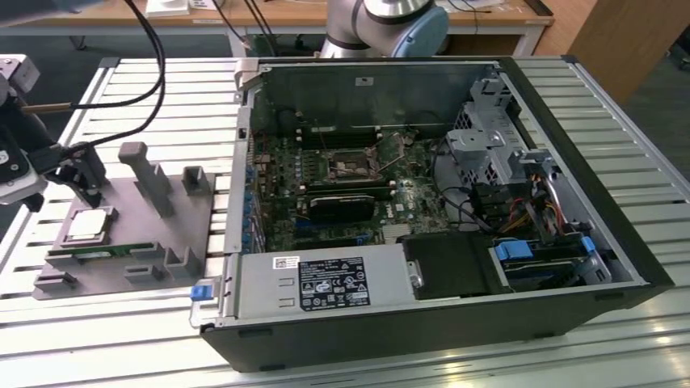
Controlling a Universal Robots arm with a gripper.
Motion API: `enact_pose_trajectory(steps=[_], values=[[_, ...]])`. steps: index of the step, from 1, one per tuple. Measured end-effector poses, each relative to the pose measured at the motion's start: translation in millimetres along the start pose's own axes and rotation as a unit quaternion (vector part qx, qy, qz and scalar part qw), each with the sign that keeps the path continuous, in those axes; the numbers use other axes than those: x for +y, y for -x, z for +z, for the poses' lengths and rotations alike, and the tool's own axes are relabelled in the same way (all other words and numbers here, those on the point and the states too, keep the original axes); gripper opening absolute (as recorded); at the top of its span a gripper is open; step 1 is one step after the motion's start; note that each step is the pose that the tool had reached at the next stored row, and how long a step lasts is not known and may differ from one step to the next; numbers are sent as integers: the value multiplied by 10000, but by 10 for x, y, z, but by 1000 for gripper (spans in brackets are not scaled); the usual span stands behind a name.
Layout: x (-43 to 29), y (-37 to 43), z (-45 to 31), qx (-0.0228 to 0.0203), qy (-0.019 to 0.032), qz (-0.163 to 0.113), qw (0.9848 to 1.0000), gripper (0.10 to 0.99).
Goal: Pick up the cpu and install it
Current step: 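Pick up the cpu and move it towards the insertion slot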
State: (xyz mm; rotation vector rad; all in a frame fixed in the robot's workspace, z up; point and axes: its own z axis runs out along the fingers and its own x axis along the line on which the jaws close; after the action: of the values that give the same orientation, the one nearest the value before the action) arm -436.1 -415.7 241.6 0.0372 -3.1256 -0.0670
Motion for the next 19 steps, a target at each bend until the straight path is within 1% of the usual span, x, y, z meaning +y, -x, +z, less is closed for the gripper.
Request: enact_pose_trajectory(steps=[11,16,19], values=[[-10,4,200,-3,11,32,10000,761],[-27,2,291,-11,11,24,10000,761],[-30,-5,345,-10,26,16,10000,761]])
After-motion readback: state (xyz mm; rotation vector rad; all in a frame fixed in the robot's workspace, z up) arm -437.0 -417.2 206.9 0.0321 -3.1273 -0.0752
